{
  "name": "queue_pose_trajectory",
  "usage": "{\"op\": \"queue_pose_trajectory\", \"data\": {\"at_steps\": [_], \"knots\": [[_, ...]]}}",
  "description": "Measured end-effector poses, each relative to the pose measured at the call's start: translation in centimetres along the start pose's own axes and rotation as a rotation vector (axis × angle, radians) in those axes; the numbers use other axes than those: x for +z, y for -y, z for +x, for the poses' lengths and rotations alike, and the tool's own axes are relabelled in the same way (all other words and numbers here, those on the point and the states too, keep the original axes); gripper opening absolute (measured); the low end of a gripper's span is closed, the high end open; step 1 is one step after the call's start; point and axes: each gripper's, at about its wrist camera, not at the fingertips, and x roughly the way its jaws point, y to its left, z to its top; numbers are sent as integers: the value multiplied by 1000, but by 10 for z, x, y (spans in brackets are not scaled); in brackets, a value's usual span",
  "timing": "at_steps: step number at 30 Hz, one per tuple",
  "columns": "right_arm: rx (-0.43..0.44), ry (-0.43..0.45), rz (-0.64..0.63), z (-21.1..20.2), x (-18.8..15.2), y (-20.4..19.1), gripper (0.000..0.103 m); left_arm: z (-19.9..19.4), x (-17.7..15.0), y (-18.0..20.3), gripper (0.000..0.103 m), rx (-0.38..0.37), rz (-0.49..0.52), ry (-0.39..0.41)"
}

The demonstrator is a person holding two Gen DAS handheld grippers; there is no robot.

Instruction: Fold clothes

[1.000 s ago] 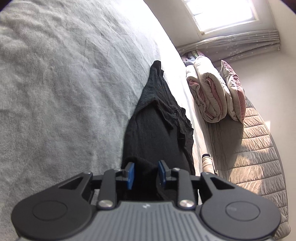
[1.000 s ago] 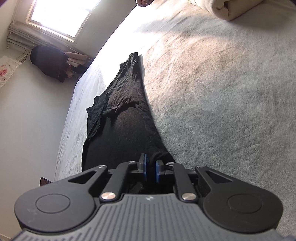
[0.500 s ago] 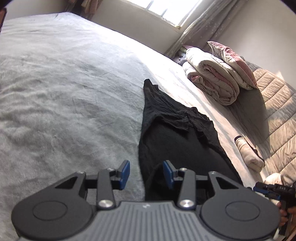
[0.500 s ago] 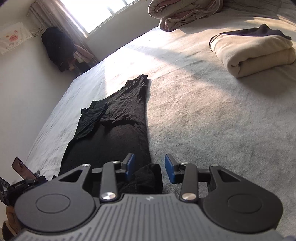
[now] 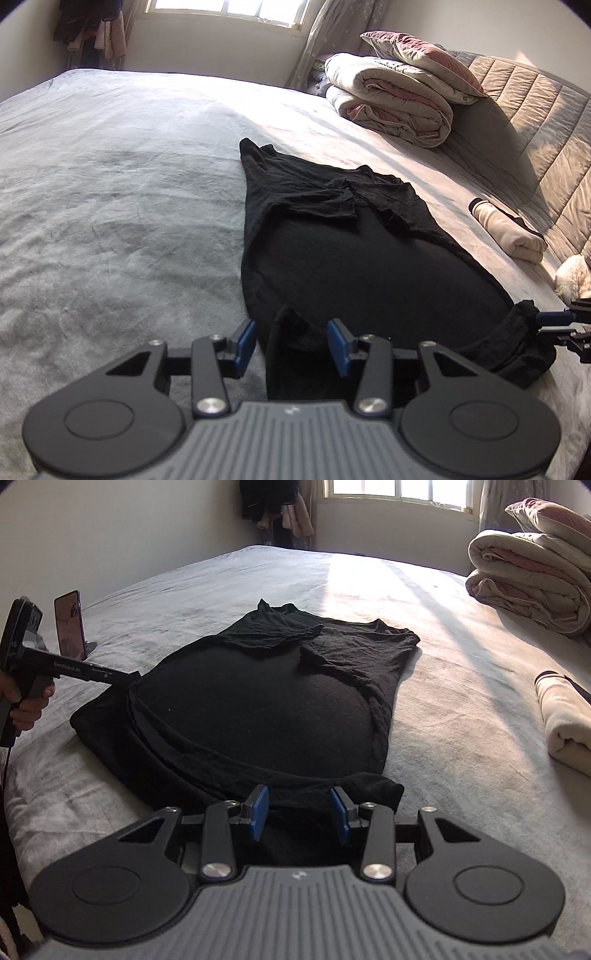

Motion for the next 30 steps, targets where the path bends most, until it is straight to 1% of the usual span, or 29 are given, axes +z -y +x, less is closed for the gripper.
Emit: {"op": "queue_pose_trajectory", "data": {"at_steps": [2, 6, 7, 9, 13, 15, 17, 20, 21, 22, 24, 25, 30], "knots": [[-7, -6, -58, 0, 0, -5, 42, 2, -1, 3, 38, 4, 7, -1], [-40, -44, -152, 5, -3, -12, 42, 5, -2, 5, 26, 16, 6, -2], [-50, -55, -171, 7, -5, -13, 42, 5, -1, 5, 24, 19, 0, -2], [-73, -81, -221, 14, -8, -19, 42, 6, -1, 3, 17, 22, -20, 0], [-111, -116, -342, 27, -12, -35, 42, 5, 0, -1, 10, 16, -58, 4], [-130, -108, -389, 31, -13, -42, 42, 6, -1, 0, 6, 11, -62, 2], [-141, -94, -414, 35, -11, -46, 42, 6, -1, 1, 5, 11, -58, 0], [-145, -69, -420, 39, -7, -48, 42, 6, -2, 1, 3, 10, -61, 0], [-141, -63, -417, 40, -5, -47, 41, 6, -2, 1, 3, 10, -63, 2], [-136, -59, -410, 42, -3, -46, 37, 6, -2, 1, 2, 9, -66, 5], [-114, -58, -372, 45, 2, -42, 11, 4, -2, 0, 2, 7, -74, 16], [-113, -57, -344, 47, 6, -40, 8, 2, -2, 0, 2, 8, -79, 27], [-130, -19, -180, 47, 19, -23, 7, -6, -3, -7, 2, 17, -122, 75]]}}
